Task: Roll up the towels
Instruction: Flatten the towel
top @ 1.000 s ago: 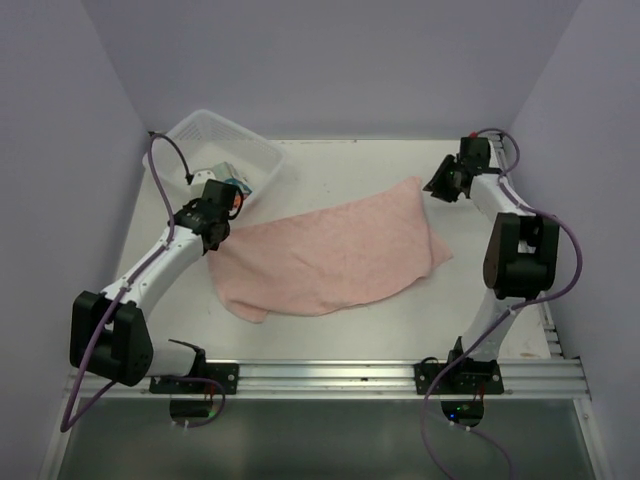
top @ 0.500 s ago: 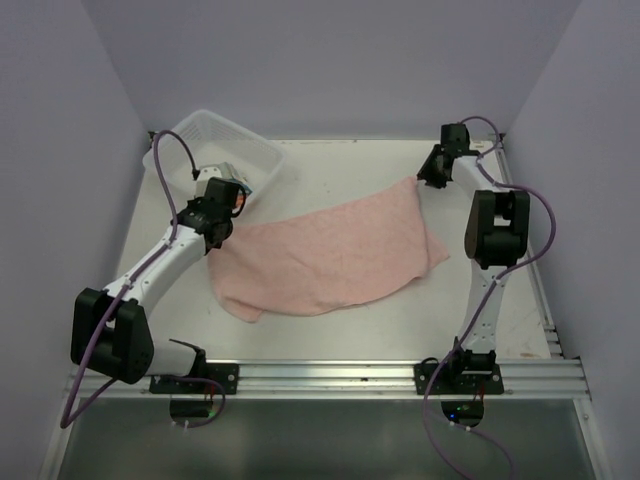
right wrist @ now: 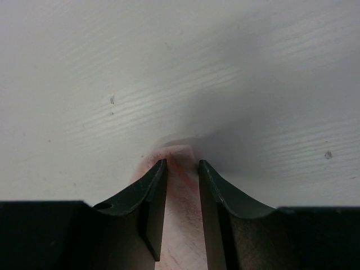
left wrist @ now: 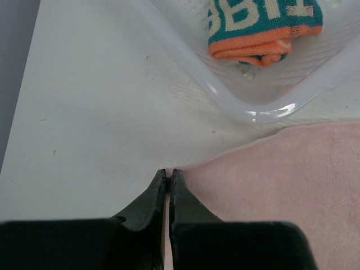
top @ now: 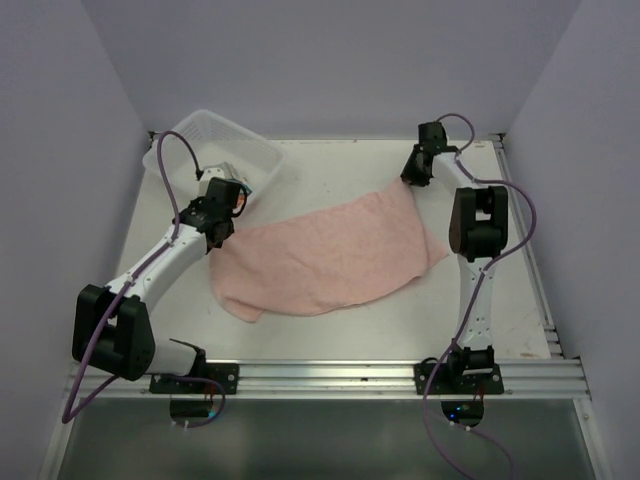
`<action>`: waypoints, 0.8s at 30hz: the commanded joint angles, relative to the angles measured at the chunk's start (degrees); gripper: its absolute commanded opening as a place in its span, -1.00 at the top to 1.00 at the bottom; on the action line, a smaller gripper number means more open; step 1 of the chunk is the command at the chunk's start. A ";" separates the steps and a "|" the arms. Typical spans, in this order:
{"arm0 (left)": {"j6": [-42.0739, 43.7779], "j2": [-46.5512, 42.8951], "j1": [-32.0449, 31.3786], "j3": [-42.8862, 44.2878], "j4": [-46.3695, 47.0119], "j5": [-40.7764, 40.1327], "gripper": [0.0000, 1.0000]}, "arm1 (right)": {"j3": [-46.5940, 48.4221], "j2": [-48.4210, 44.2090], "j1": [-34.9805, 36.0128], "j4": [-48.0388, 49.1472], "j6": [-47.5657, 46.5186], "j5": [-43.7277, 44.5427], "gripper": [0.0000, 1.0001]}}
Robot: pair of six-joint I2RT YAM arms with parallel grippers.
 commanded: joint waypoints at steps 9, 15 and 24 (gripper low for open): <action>1.10 -0.14 -0.26 1.19 2.58 -0.14 1.00 | 3.78 3.43 0.95 -7.78 -3.56 8.89 0.38; 1.19 -0.32 -0.26 1.28 2.57 -0.32 1.00 | 5.46 3.00 0.87 -10.50 -6.46 9.96 0.69; 1.98 -2.42 -0.26 1.98 2.84 0.12 1.00 | -0.69 -8.58 0.78 -8.40 -14.01 11.27 0.97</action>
